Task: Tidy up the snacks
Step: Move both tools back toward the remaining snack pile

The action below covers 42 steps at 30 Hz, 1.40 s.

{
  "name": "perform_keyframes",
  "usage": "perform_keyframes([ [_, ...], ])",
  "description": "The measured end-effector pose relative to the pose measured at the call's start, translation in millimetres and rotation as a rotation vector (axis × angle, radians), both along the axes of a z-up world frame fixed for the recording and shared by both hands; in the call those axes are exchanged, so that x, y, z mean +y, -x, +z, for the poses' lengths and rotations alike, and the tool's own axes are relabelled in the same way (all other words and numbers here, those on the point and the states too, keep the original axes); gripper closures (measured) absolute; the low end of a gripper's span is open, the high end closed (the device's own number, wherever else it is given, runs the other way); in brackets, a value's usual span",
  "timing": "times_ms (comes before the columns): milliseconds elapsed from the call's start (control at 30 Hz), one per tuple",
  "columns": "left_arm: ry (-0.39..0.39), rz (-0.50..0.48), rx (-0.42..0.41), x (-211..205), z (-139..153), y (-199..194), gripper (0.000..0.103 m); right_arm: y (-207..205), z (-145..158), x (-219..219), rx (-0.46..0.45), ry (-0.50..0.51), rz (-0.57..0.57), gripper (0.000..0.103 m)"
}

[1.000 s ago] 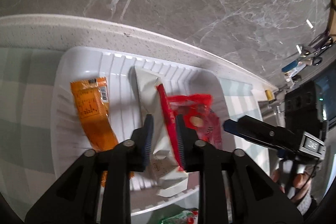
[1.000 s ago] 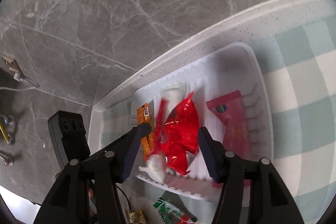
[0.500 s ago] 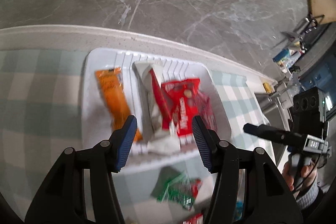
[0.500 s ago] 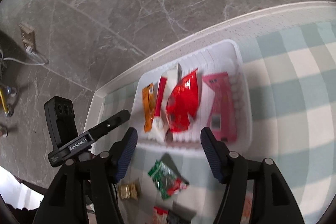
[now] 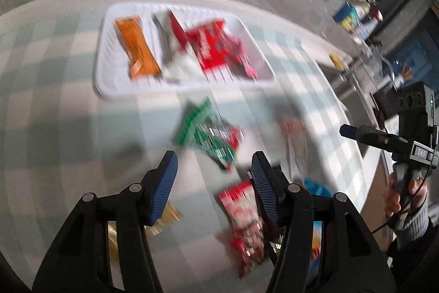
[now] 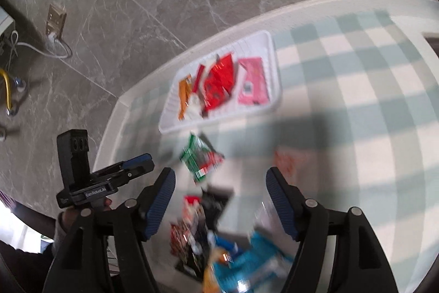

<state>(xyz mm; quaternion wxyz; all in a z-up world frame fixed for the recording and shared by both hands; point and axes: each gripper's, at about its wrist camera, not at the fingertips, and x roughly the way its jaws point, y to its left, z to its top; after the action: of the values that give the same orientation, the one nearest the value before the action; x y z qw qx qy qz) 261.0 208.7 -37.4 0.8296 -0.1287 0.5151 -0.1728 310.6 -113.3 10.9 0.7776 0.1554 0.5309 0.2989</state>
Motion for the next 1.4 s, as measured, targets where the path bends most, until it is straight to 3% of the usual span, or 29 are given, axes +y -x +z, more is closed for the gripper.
perform_keyframes([
  [267,-0.049,-0.092,0.054,-34,-24,42,0.048,57,-34,-23,0.088,0.071,-0.07,0.031],
  [533,-0.126,-0.164,0.056,-58,-35,54,0.048,76,-55,-11,0.115,0.152,-0.099,0.031],
  [967,-0.248,-0.209,0.061,-69,-54,57,0.047,85,-61,-9,0.033,0.375,-0.1,0.031],
  [1067,-0.266,-0.215,0.056,-67,-54,59,0.047,85,-59,-13,0.018,0.384,-0.103,0.031],
  [1267,-0.245,-0.217,0.053,-68,-49,59,0.047,86,-59,-12,0.024,0.352,-0.097,0.031],
  [1400,-0.18,-0.212,0.037,-69,-35,57,0.047,85,-59,-11,0.028,0.328,-0.103,0.031],
])
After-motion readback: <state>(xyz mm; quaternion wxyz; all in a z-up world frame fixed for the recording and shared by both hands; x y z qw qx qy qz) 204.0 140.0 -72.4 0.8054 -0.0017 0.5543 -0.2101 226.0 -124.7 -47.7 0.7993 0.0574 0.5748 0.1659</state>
